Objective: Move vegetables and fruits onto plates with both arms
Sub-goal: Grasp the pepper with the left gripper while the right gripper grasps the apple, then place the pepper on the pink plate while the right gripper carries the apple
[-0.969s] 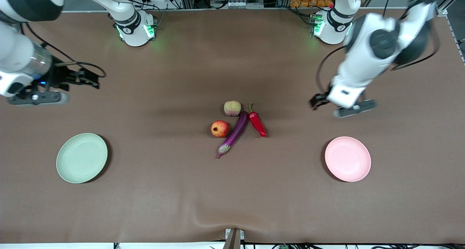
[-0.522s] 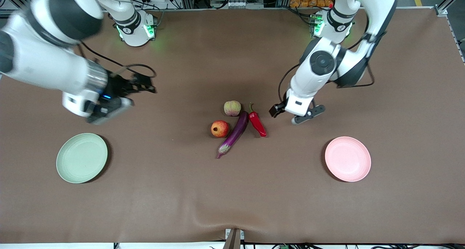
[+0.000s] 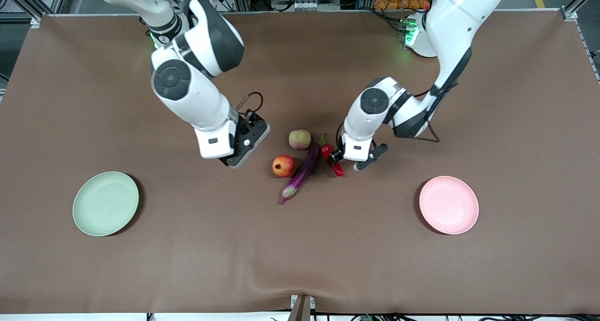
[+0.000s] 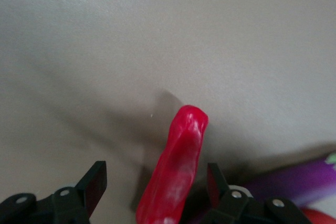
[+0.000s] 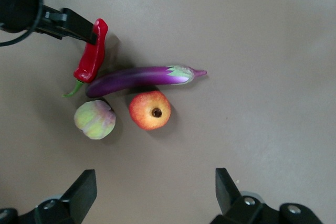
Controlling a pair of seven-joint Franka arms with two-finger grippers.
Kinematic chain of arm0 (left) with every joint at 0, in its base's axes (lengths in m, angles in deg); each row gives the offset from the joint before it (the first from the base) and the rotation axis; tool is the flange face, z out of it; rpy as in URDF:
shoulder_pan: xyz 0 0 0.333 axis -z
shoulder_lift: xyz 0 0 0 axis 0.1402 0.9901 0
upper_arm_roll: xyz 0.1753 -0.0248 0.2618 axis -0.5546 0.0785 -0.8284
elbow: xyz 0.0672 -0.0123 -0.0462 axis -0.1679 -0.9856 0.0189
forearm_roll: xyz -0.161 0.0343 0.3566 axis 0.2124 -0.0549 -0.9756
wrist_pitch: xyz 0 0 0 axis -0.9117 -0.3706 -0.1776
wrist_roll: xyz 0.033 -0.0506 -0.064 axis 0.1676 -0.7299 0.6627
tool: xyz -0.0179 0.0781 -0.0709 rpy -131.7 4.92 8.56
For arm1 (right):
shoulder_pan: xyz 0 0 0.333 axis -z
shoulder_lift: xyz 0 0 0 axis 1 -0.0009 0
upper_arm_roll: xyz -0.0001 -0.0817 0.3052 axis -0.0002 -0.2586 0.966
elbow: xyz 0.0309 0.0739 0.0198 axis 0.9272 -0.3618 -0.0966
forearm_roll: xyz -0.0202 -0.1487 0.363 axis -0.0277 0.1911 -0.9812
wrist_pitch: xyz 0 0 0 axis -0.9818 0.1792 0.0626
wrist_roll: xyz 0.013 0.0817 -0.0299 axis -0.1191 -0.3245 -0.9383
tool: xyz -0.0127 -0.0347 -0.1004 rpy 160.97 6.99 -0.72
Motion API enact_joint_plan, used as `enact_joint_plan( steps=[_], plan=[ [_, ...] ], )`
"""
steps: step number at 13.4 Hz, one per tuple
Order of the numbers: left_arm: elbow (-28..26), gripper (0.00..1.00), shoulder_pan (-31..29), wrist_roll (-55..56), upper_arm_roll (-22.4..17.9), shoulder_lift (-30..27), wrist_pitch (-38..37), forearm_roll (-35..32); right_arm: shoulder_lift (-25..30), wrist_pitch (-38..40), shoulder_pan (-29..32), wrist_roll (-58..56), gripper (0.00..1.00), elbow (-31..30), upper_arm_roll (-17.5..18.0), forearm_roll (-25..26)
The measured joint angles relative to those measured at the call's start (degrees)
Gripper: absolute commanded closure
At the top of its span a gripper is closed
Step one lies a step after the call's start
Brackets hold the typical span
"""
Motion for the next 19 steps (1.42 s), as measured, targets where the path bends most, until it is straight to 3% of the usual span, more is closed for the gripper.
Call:
enact_joint_plan(
  steps=[3,4,6,7,13,19],
  plan=[
    [1.9,0.2,0.77,5.16,0.01,4.09,0.09,-5.19,-3.44,-6.82,-0.03,-4.31,0.0,-1.75,-0.29,2.45],
    [2.64,0.33,1.41,6.59,-0.01,5.14,0.17,-5.86,-5.29,-9.81,-0.02,-5.09,0.0,-2.62,-0.39,2.47],
    [4.08,0.84,2.66,8.49,-0.22,6.41,0.18,-6.83,-8.59,-12.31,-0.04,-5.68,0.0,-3.36,-0.41,2.46],
    [4.48,1.0,2.94,8.68,-0.31,6.64,0.18,-7.44,-9.68,-12.96,-0.04,-5.69,0.0,-3.71,-0.4,1.86],
    [6.18,1.0,1.04,8.71,-0.85,5.51,0.04,-9.46,-11.5,-17.95,0.23,-13.04,0.0,-7.1,-0.53,-12.37],
    [7.96,1.0,-9.92,-1.83,-0.74,-2.78,-5.99,-9.1,-11.95,-32.83,-2.52,-15.7,0.0,-14.36,0.22,-20.78]
  ],
)
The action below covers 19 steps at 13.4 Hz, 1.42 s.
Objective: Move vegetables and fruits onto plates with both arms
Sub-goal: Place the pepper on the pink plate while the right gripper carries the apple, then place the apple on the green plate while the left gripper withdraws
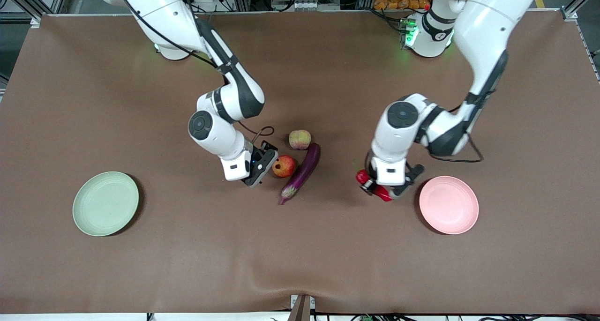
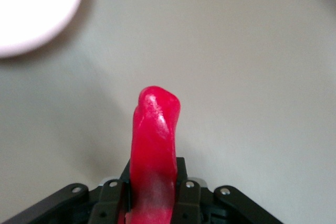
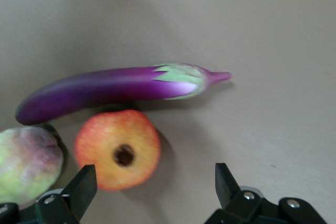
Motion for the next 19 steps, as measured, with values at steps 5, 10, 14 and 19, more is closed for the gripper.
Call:
enact_joint_plan(
  steps=[5,10,14,19],
  plan=[
    [6.94,1.0,-4.54,-14.91,-0.26,0.02,-10.2,6.5,-1.81,-7.86,-4.29,0.45,0.0,-1.03,0.12,-7.91],
    [7.57,1.0,-12.2,-28.58,-0.62,2.97,-11.19,6.64,-3.46,-11.06,-5.12,0.9,0.74,-2.03,0.0,-8.35],
    [7.69,1.0,-15.78,-38.77,-0.66,5.15,-11.27,6.64,-2.09,-11.56,-5.01,1.4,0.69,-1.79,-0.5,-8.66],
    [6.52,1.0,-21.37,-53.05,-0.74,7.15,-11.45,6.65,9.54,10.27,9.67,-1.92,0.64,-1.69,-1.9,-8.77]
  ],
)
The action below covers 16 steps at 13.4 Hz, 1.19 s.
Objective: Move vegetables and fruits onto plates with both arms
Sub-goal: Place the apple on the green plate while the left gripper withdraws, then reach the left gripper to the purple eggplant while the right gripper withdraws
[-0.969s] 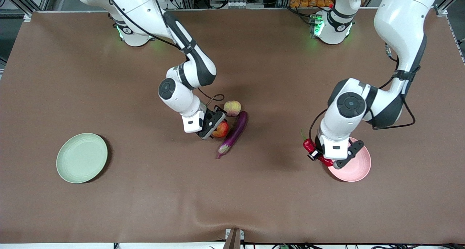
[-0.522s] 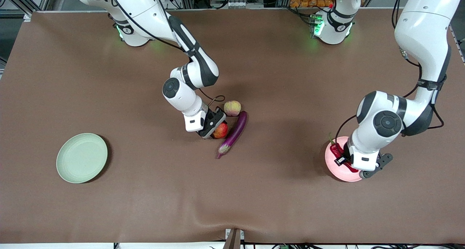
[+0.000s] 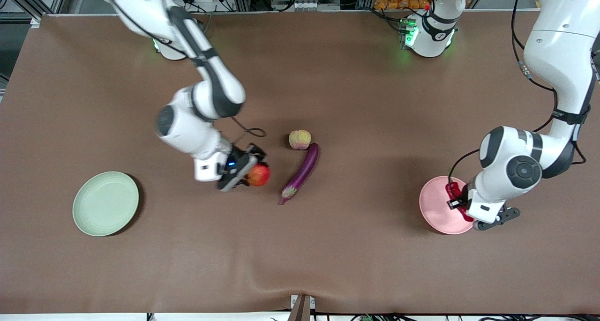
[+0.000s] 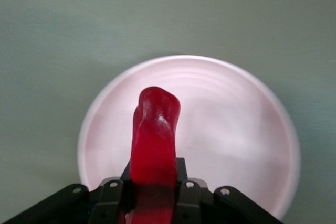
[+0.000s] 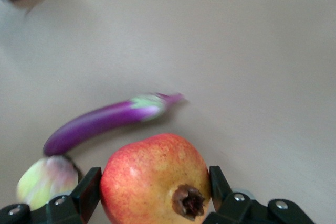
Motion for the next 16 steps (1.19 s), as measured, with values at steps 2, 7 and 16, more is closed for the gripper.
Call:
enact_joint_plan(
  steps=[2,7,16],
  plan=[
    [-0.64,0.81,-2.56,-3.32,0.04,0.1,0.0,0.02,3.81,11.78,11.14,-5.17,0.65,0.11,-0.39,0.12],
    [-0.88,0.0,-2.29,-3.82,0.59,0.78,0.03,0.03,4.48,23.95,32.31,-13.6,0.66,3.09,-0.4,14.7],
    [0.93,0.0,1.02,1.74,9.43,-2.87,-6.64,10.74,-4.68,5.37,33.71,-30.74,0.0,6.1,0.23,19.44]
  ],
)
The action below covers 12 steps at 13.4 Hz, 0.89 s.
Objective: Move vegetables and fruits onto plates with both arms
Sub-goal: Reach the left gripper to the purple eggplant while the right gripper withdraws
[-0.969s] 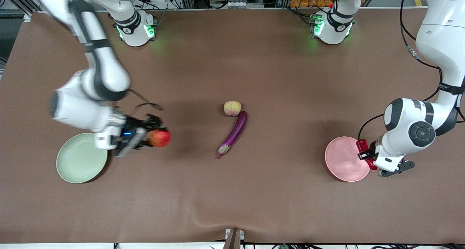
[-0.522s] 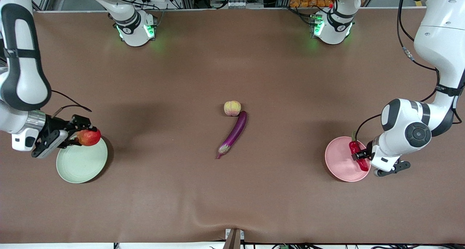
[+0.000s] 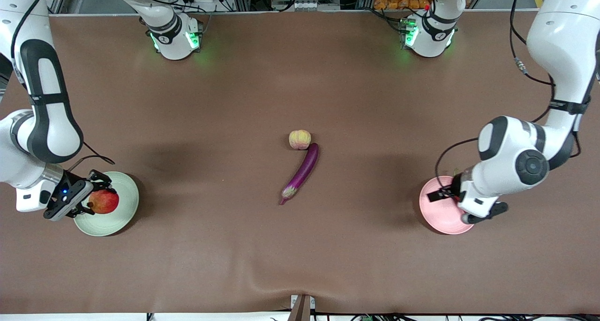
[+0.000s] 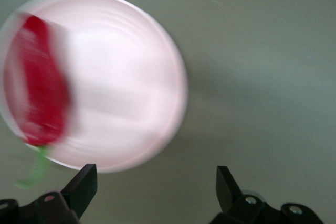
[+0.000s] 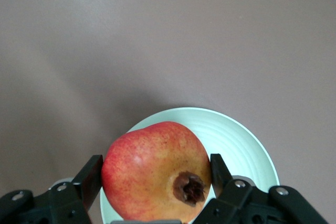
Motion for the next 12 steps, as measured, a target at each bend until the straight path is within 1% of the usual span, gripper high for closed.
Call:
enact_joint_plan(
  steps=[2,3,6,7,9,12],
  plan=[
    [1.51,0.0,6.48,2.25,0.27,0.14,0.06,0.06,-0.04,0.19,0.13,-0.61,0.0,0.14,0.06,0.02],
    [2.8,0.0,10.79,4.47,-0.01,0.33,0.06,0.06,-0.05,0.24,0.11,-0.72,0.0,0.25,0.2,0.04],
    [7.35,0.0,22.56,13.96,-2.32,2.2,0.06,0.04,-0.04,1.31,-0.04,-1.33,0.0,0.43,0.81,0.03],
    [8.85,0.0,25.84,16.33,-3.71,3.11,0.06,0.04,-0.02,2.19,-0.27,-0.57,0.0,0.44,1.05,-0.04],
    [11.87,0.0,32.6,19.02,-7.69,4.93,0.07,0.04,0.32,5.93,-1.03,4.97,0.0,0.5,1.52,-0.05],
    [16.07,0.0,44.17,20.3,-15.6,7.3,0.12,0.04,2.02,11.42,-3.87,17.3,0.0,0.59,1.74,-0.05]
  ],
)
